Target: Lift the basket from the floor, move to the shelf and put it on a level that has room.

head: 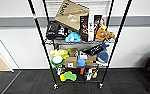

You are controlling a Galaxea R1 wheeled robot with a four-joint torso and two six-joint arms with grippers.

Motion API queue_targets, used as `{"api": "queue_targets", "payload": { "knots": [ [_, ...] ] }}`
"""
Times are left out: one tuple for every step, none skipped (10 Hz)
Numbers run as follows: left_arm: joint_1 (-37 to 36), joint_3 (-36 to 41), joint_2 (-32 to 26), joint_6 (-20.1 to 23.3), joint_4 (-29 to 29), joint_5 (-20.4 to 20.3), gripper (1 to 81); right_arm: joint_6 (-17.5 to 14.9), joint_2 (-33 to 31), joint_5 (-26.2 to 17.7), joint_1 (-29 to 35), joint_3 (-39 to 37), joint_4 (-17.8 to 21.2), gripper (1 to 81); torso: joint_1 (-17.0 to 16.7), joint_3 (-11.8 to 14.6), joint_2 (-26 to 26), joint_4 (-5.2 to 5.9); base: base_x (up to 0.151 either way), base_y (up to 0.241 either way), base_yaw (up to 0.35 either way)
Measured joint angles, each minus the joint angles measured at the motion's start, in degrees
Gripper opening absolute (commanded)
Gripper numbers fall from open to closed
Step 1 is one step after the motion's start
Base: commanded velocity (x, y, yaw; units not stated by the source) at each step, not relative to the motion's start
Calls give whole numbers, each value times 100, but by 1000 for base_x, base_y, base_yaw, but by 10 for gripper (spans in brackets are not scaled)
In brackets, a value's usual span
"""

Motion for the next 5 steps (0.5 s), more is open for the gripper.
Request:
{"api": "queue_targets", "payload": {
  "knots": [
    [-6, 27, 0, 2, 0, -13, 10, 0, -10, 20, 5, 41, 0, 10, -109, 113, 158, 0, 0, 0, 0],
    [4, 35, 2, 2, 0, -24, 10, -15, -18, 23, 0, 99, 0, 10, -197, 148, 289, 0, 0, 0, 0],
    [30, 41, 0, 2, 0, -2, 10, -20, -22, 12, -2, 146, -9, 10, -295, 192, 450, 0, 0, 0, 0],
    [15, 83, -4, 0, 0, 11, 10, -17, -44, 4, 20, 226, -15, 10, -419, 199, 641, 0, 0, 0, 0],
    [17, 157, -26, 0, 2, 15, 10, -17, -49, -7, 20, 245, -17, 10, -544, 199, 831, 0, 0, 0, 0]
  ]
}}
